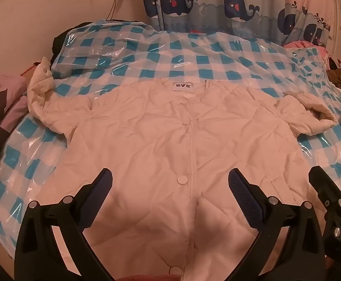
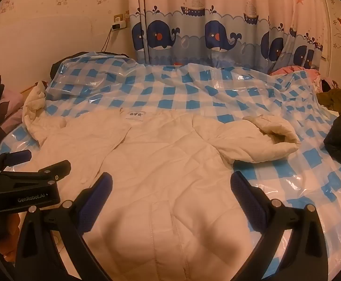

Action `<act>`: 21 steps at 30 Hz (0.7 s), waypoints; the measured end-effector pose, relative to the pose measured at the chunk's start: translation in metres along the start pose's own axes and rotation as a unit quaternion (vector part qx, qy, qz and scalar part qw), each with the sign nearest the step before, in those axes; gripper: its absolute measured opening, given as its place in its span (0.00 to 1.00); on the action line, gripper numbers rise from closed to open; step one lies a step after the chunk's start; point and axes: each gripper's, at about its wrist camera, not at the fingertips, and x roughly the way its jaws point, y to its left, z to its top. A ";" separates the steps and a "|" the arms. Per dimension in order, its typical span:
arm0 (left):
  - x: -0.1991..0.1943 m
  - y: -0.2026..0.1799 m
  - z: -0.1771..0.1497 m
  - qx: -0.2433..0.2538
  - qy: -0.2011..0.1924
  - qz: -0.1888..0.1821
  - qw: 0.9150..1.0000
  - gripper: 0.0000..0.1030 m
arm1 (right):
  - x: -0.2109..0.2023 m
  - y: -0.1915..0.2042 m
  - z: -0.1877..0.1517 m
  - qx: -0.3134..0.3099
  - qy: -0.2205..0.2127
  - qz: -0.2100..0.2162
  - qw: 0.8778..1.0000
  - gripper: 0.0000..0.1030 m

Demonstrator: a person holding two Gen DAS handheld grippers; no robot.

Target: Fold large clothes

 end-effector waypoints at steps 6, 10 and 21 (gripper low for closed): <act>0.000 0.000 0.000 0.000 -0.001 0.001 1.000 0.93 | 0.000 0.000 -0.001 0.000 0.000 -0.001 1.000 0.95; 0.000 0.000 0.000 0.000 0.000 0.000 1.000 0.93 | 0.001 0.001 -0.001 -0.001 0.000 -0.001 1.000 0.95; 0.000 0.000 0.000 0.000 0.000 -0.001 1.000 0.93 | 0.002 0.001 -0.002 -0.001 0.001 0.000 1.000 0.95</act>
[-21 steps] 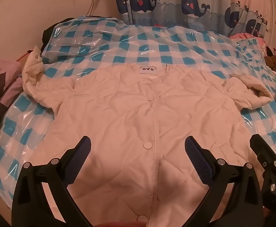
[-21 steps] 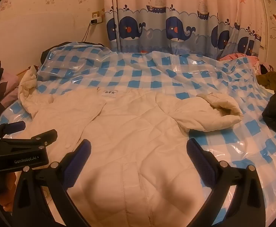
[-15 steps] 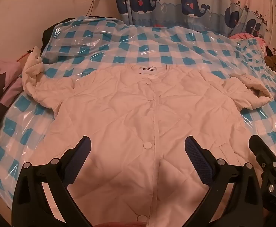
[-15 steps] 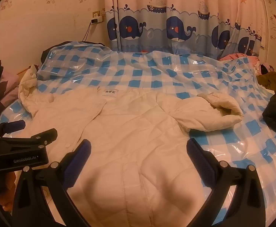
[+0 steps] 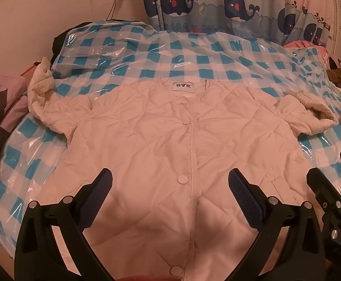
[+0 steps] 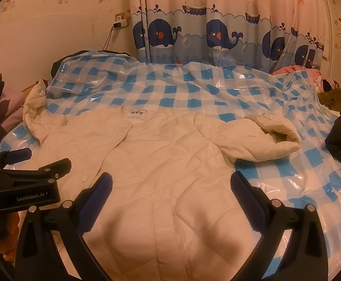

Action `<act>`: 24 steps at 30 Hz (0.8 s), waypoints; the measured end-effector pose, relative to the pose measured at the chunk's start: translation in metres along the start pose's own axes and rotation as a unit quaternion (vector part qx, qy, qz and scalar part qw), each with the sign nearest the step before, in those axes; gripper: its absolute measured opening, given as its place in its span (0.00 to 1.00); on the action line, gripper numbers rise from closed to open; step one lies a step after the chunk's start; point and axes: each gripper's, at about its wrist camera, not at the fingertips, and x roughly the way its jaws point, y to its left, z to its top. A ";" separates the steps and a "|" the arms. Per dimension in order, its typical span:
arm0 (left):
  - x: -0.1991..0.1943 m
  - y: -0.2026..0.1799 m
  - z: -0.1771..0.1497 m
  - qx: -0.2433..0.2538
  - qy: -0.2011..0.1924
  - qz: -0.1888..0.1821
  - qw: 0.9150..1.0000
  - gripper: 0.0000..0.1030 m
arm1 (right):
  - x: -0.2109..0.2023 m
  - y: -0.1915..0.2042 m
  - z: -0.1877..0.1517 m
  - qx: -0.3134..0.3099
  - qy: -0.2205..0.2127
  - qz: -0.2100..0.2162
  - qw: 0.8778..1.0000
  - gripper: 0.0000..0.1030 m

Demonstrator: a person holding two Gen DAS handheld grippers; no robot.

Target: Fold large clothes

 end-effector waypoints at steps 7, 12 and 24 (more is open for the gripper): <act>0.000 0.000 0.000 0.000 0.000 0.000 1.000 0.93 | 0.000 0.000 0.000 0.000 0.000 0.000 1.000 0.95; 0.000 0.000 0.000 0.000 0.001 0.000 1.000 0.93 | 0.001 0.000 -0.001 0.000 0.001 0.000 1.000 0.95; 0.000 0.000 0.000 0.000 0.001 0.000 1.000 0.93 | 0.002 0.000 -0.002 0.000 0.002 0.000 1.000 0.95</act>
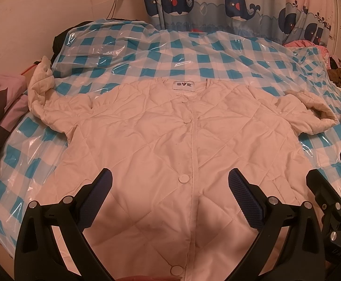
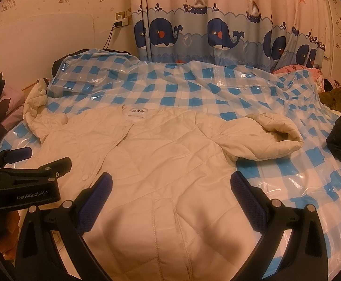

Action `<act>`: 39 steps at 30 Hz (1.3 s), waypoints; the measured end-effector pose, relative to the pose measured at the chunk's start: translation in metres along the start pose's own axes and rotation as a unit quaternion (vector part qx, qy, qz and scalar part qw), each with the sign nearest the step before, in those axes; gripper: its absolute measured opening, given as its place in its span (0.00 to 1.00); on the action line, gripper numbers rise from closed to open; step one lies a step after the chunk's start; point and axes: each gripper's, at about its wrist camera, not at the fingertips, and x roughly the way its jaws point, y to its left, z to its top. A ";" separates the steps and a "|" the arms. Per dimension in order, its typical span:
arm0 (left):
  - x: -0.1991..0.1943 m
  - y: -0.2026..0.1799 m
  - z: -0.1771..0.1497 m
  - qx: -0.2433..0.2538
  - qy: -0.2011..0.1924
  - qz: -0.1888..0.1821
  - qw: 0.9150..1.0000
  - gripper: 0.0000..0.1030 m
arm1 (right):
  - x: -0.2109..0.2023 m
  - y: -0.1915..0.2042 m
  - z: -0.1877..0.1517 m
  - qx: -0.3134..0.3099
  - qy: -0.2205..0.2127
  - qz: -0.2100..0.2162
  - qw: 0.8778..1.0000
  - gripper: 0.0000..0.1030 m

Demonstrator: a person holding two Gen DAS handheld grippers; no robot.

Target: Fold large clothes

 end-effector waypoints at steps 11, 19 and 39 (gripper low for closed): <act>0.000 0.000 0.000 0.000 0.001 0.000 1.000 0.93 | 0.000 0.001 0.000 0.000 0.001 0.000 1.000 0.95; 0.007 0.006 0.001 -0.005 0.018 0.019 1.000 0.93 | -0.001 0.000 0.000 0.002 0.001 0.001 1.000 0.95; -0.008 0.029 0.008 -0.006 -0.056 0.060 0.997 0.93 | -0.004 -0.001 0.002 0.006 -0.004 0.001 1.000 0.95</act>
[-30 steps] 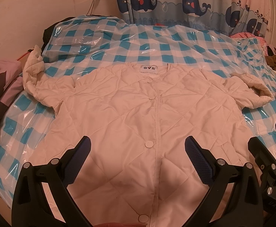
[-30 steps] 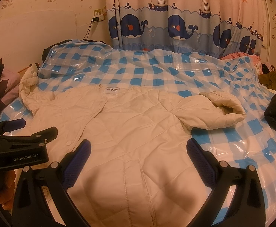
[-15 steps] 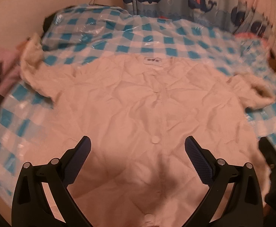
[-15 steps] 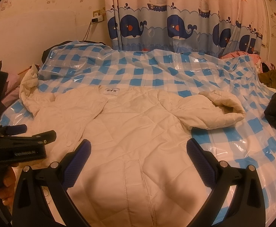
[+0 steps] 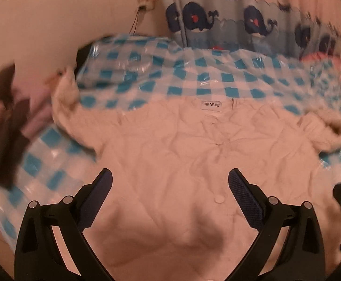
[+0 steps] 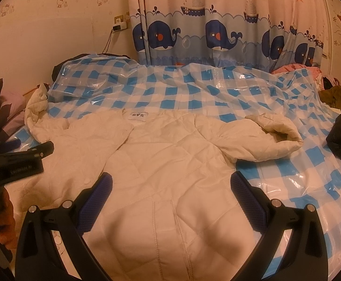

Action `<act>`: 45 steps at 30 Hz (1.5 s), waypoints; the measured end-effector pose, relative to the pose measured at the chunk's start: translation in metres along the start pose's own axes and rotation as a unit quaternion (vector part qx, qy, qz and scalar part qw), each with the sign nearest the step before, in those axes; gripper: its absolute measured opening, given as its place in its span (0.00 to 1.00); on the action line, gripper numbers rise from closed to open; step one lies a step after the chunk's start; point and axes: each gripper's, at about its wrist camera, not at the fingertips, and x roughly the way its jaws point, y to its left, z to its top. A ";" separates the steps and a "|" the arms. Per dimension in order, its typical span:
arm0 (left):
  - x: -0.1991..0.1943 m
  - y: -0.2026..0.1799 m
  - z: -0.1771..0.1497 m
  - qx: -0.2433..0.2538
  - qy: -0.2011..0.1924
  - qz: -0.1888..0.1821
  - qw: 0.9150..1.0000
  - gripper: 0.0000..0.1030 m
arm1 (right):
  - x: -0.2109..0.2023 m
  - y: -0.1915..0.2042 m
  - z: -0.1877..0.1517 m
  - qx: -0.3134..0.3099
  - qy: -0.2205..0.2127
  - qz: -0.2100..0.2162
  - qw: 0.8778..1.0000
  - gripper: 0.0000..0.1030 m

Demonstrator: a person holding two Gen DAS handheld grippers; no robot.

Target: Fold large clothes

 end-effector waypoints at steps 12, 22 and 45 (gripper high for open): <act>-0.004 0.000 0.003 -0.020 0.012 -0.032 0.999 0.93 | 0.001 -0.010 0.002 0.006 -0.002 -0.003 1.000 0.95; -0.002 -0.008 0.003 -0.010 0.021 -0.043 0.999 0.93 | 0.003 -0.015 0.000 0.007 0.001 -0.004 1.000 0.95; 0.031 -0.030 -0.009 0.015 0.084 -0.091 0.992 0.93 | 0.145 -0.199 0.122 -0.058 0.128 -0.180 0.974 0.94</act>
